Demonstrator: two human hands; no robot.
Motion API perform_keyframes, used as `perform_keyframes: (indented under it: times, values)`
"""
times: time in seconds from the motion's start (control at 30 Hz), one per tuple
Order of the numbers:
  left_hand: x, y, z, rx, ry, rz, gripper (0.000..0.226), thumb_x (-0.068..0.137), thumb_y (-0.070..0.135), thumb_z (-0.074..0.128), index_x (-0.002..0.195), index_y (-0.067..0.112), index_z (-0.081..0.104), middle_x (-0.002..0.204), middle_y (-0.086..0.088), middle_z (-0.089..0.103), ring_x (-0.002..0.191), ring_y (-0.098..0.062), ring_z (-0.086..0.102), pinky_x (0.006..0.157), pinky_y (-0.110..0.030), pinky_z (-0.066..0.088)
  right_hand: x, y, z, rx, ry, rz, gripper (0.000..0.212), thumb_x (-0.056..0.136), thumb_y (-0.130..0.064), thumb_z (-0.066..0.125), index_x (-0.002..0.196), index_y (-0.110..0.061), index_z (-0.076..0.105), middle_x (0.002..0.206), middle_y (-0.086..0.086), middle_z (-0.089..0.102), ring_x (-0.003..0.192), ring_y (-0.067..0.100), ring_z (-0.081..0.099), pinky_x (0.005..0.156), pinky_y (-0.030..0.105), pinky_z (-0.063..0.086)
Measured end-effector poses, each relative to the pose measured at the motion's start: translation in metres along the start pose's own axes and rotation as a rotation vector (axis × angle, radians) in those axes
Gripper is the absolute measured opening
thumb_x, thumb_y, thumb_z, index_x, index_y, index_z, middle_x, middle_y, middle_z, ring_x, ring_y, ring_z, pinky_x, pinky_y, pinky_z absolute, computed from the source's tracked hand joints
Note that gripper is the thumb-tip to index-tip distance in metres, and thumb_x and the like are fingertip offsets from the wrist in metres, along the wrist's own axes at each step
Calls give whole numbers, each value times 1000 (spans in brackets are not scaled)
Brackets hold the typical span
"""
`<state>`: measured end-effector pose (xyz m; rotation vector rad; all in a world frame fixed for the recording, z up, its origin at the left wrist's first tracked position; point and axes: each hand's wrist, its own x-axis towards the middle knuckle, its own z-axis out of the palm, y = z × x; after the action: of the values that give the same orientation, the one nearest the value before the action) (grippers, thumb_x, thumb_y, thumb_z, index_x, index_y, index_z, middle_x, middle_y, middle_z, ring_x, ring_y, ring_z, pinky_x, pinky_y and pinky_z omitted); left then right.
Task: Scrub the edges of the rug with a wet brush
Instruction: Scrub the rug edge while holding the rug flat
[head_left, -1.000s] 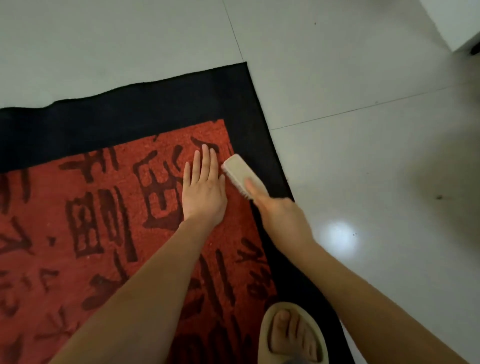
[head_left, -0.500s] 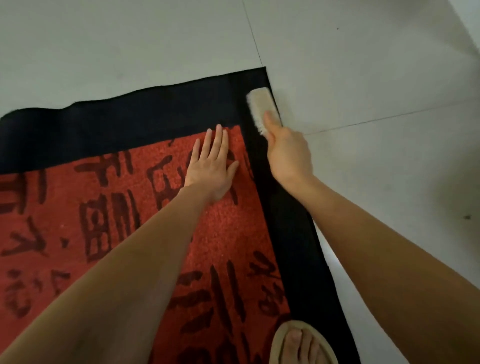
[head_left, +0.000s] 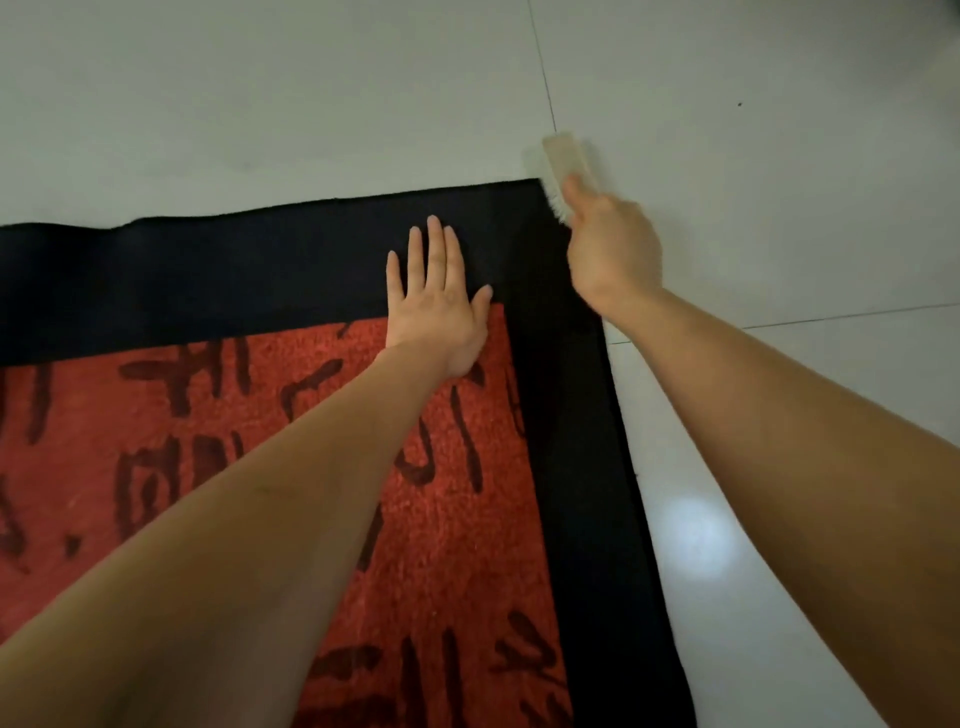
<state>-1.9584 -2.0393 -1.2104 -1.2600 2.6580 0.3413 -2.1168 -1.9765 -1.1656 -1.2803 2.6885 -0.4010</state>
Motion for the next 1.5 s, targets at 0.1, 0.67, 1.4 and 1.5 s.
perform_keyframes:
  times: [0.1, 0.67, 1.4, 1.5]
  values:
    - [-2, 1, 1, 19, 28, -6, 68, 104, 45, 12, 153, 5, -13, 162, -11, -19, 149, -27, -18, 121, -46, -8, 1, -9, 7, 30, -66, -157, 48, 100, -15, 37, 144, -30, 38, 105, 19, 64, 92, 39, 61, 71, 39, 45]
    - [-62, -12, 2, -152, 102, 263, 59, 107, 32, 28, 156, 8, 6, 164, -7, -4, 150, -26, -11, 121, -37, -9, -170, 110, -36, 27, -480, -1141, 42, 98, -45, 36, 139, -40, 42, 59, 0, 57, 43, 17, 51, 40, 26, 40]
    - [-42, -6, 15, -6, 95, 238, 57, 107, 33, 19, 157, 10, 3, 165, -6, -3, 151, -24, -5, 123, -37, -3, -118, 110, -17, 22, -377, -1002, 48, 94, -48, 33, 141, -39, 36, 61, 11, 62, 47, 24, 56, 49, 26, 40]
    - [-37, -9, 9, -55, 83, 255, 55, 107, 30, 22, 157, 12, 7, 165, -5, 0, 151, -23, -4, 122, -36, -4, -74, 96, -17, 19, -246, -747, 45, 94, -55, 31, 138, -47, 26, 74, 22, 65, 59, 33, 57, 59, 33, 40]
